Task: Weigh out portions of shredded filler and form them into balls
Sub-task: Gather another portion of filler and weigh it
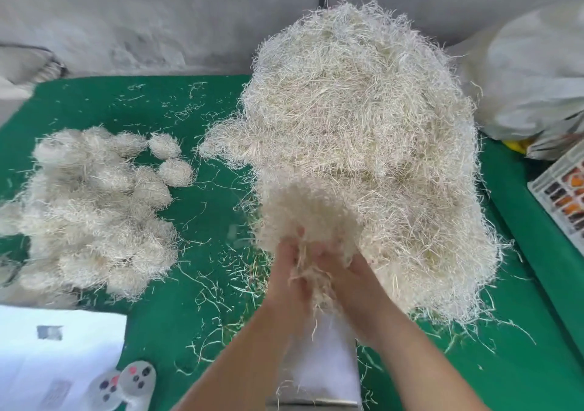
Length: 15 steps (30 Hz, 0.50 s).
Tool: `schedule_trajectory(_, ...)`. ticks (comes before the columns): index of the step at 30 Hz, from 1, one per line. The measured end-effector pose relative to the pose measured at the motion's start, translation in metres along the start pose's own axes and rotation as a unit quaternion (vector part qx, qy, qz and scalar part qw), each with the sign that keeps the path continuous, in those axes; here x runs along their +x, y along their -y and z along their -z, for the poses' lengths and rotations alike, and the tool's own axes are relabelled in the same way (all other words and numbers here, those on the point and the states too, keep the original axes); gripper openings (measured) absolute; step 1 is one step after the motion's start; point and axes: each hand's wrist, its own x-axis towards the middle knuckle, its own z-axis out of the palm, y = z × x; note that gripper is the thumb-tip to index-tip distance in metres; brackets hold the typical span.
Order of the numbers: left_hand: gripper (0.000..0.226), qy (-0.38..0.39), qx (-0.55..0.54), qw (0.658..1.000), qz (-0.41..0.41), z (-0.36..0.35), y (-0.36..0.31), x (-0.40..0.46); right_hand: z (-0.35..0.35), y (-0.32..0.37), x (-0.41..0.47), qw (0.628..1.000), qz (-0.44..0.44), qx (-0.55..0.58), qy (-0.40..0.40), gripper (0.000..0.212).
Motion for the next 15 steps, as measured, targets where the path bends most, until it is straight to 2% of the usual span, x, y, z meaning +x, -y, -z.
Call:
schedule_trajectory(2,0.04,-0.02,0.075,0.996,0.051,0.004,0.014,-0.013,-0.007,-0.014,-0.005,0.999,0.003,0.003,-0.053,0.023)
schedule_trajectory(4,0.035,-0.023,0.164,0.983,0.074,0.019,0.017,-0.022,-0.002,-0.025,-0.009,0.992,-0.036,0.008,-0.12,0.013)
schedule_trajectory(5,0.045,-0.049,0.193,0.979,0.051,0.029,0.015,-0.026,0.004,-0.031,-0.011,0.989,-0.05,0.005,-0.138,0.015)
schedule_trajectory(6,0.059,-0.072,0.194,0.978,0.019,0.044,0.014,-0.028,0.01,-0.034,-0.013,0.987,-0.062,-0.001,-0.146,0.027)
schedule_trajectory(8,0.079,-0.09,0.107,0.99,-0.013,0.067,0.011,-0.038,0.019,-0.043,-0.018,0.989,-0.086,-0.008,-0.122,0.045)
schedule_trajectory(10,0.086,-0.09,0.055,0.994,-0.008,0.085,0.018,-0.043,0.019,-0.052,-0.022,0.995,-0.087,-0.024,-0.052,0.046)
schedule_trajectory(12,0.07,-0.063,0.135,0.989,0.02,0.09,0.03,-0.05,0.013,-0.066,-0.026,0.995,-0.098,-0.034,0.012,0.048)
schedule_trajectory(15,0.056,-0.062,0.355,0.933,0.006,0.09,0.055,-0.053,0.007,-0.093,-0.033,0.978,-0.086,-0.185,0.033,0.026)
